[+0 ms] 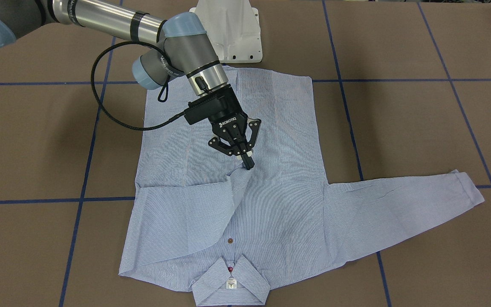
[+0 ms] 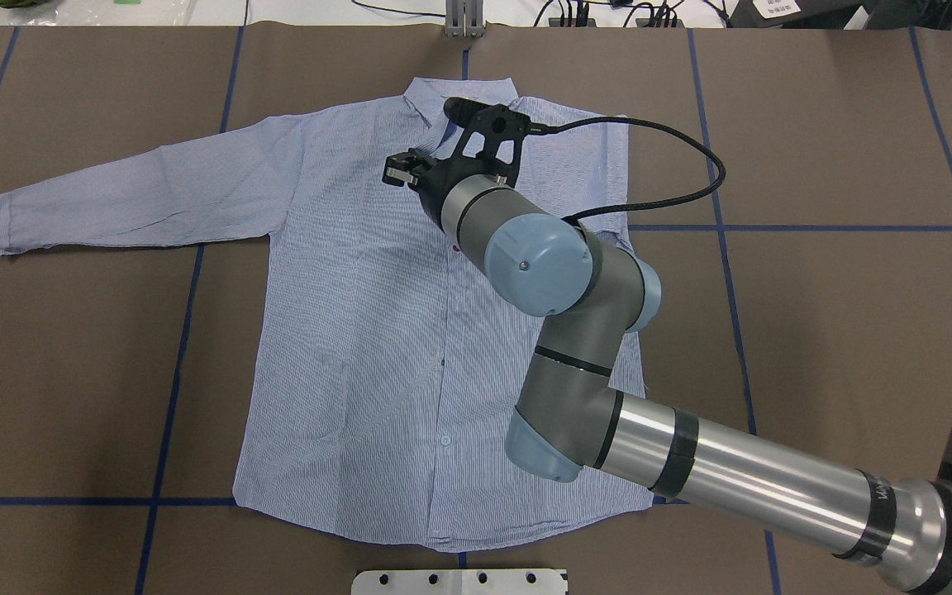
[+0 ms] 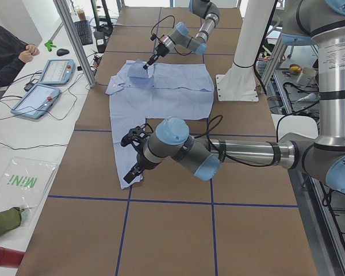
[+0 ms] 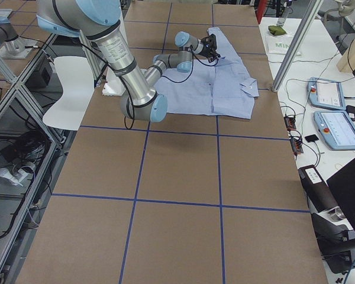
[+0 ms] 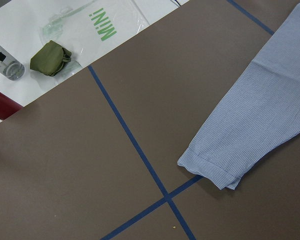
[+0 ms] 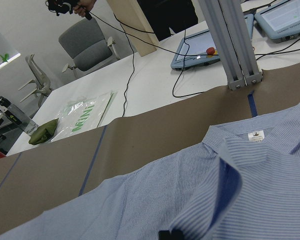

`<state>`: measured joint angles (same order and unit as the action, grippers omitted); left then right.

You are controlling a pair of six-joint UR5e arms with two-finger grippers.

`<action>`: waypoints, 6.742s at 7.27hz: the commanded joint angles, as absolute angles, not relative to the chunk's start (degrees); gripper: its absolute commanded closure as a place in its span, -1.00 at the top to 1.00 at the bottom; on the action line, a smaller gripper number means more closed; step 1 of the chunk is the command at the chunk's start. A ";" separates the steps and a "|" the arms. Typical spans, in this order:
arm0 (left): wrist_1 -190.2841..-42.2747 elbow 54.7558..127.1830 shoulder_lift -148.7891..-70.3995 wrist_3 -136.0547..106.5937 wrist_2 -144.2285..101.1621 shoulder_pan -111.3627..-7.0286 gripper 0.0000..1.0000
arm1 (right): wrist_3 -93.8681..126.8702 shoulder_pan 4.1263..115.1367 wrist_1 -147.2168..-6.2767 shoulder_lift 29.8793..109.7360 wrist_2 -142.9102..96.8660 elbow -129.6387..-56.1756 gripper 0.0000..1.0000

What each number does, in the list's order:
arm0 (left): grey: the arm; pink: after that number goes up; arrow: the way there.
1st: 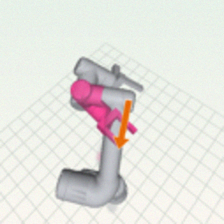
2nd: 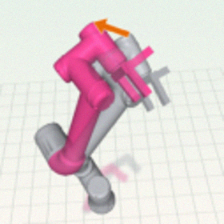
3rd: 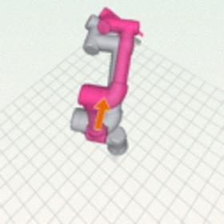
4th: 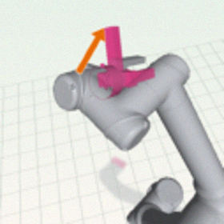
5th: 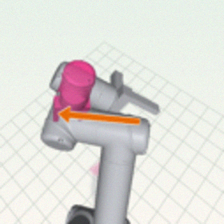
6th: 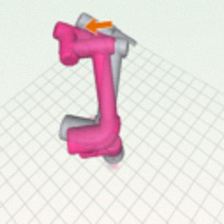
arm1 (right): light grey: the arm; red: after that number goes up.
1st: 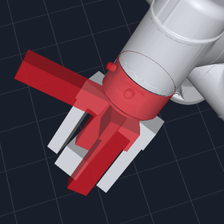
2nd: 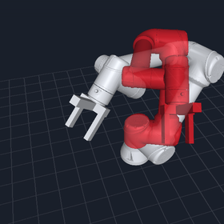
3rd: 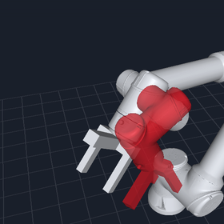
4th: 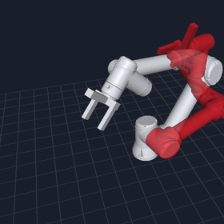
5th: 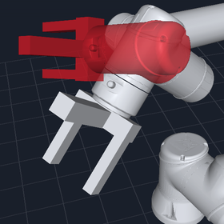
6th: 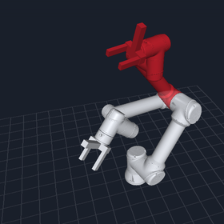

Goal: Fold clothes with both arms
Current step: 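Carry the cuff with the right gripper across the shirt toward the collar, then release the cuff on the shirt front and raise the right gripper away, then lower the left gripper to the cuff of the other sleeve and grasp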

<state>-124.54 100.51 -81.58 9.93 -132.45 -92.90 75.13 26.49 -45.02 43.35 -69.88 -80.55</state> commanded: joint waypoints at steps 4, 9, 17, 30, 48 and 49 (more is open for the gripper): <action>-124.45 100.37 -81.65 9.93 -132.36 -92.90 1.00 | 75.32 25.14 -56.78 34.04 -69.43 -73.21 -1.00; -124.45 100.20 -81.65 9.84 -132.36 -92.90 1.00 | 75.67 24.61 -82.04 19.88 -70.31 -64.60 0.99; -142.71 85.63 -82.35 5.40 -133.24 -89.92 1.00 | 54.20 47.15 -95.53 42.64 -102.25 -93.07 1.00; -181.32 60.56 -91.93 -50.54 -111.80 -62.41 0.50 | 11.95 73.04 -84.46 76.55 -128.41 -105.21 1.00; -180.26 71.16 -97.10 -50.18 -117.95 -60.73 -1.00 | 12.48 73.04 -84.29 76.90 -128.23 -105.38 1.00; -177.83 71.80 -99.73 -50.36 -118.21 -60.56 -1.00 | 12.48 73.04 -84.29 76.82 -128.23 -105.38 1.00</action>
